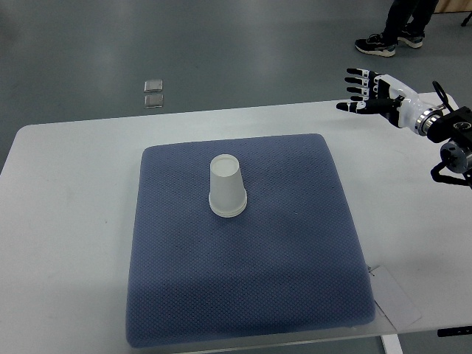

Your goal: Stack paper cups

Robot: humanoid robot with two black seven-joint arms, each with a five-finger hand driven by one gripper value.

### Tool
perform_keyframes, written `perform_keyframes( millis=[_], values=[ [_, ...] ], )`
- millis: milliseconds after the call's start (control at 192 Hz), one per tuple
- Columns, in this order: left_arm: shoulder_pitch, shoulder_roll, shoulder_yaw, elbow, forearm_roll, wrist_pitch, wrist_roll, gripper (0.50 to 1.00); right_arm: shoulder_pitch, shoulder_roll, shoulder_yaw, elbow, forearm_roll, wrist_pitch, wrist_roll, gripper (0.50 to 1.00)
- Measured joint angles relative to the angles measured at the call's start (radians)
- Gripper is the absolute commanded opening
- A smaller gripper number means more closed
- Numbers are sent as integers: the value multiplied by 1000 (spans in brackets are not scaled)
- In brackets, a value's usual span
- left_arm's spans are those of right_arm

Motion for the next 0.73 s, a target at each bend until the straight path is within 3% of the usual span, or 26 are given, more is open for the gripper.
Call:
perform_keyframes(
  millis=[286,734],
  values=[
    [0,0,0,0,0,0,0,1000,-40,83,157,-56,7,2,2,911],
    [0,0,0,0,0,0,0,1000,-51,157,170,-69,36,14,6,911]
  ],
)
